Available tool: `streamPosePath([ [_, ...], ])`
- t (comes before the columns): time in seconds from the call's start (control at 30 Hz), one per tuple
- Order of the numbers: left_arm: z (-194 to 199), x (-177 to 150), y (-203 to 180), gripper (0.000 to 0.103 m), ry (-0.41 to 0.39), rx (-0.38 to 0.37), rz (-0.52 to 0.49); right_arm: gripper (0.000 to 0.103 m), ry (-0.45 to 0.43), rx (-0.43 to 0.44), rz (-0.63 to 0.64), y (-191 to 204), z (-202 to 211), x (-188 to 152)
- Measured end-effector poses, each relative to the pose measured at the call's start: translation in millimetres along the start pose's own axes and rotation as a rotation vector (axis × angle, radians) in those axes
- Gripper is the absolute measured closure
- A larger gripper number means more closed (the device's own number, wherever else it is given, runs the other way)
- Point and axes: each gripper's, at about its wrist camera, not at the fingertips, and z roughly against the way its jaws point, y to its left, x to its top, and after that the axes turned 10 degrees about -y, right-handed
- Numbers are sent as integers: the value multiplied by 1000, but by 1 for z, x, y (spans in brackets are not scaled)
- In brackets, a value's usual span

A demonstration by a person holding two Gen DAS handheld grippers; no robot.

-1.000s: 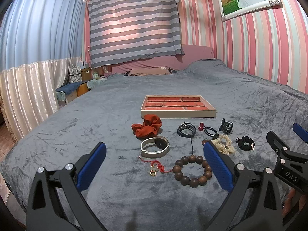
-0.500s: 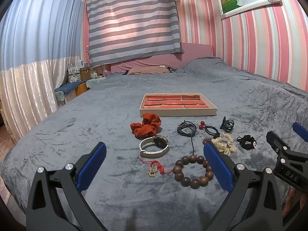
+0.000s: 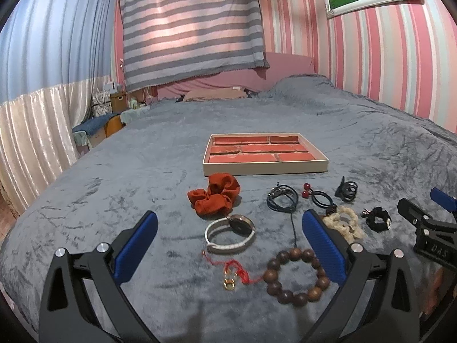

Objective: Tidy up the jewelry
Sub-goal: 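Grasp the orange scrunchie with the left tool while the right tool grasps the black claw clip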

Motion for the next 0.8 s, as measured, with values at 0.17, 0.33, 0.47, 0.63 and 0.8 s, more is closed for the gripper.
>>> streamPosePath([
  [0.17, -30, 10, 11, 4, 46, -5, 12, 4, 58, 13, -23, -7, -37, 9],
  [0.33, -64, 11, 18, 4, 99, -22, 14, 4, 91, -22, 8, -5, -70, 15],
  [0.47, -94, 10, 26, 4, 140, -33, 21, 4, 144, -42, 25, -6, -102, 14],
  [0.63, -130, 6, 38, 4, 208, -67, 57, 4, 205, -60, 41, -11, -139, 9],
  [0.8, -160, -6, 43, 4, 293, -81, 66, 6, 263, -63, 60, -13, -167, 3],
])
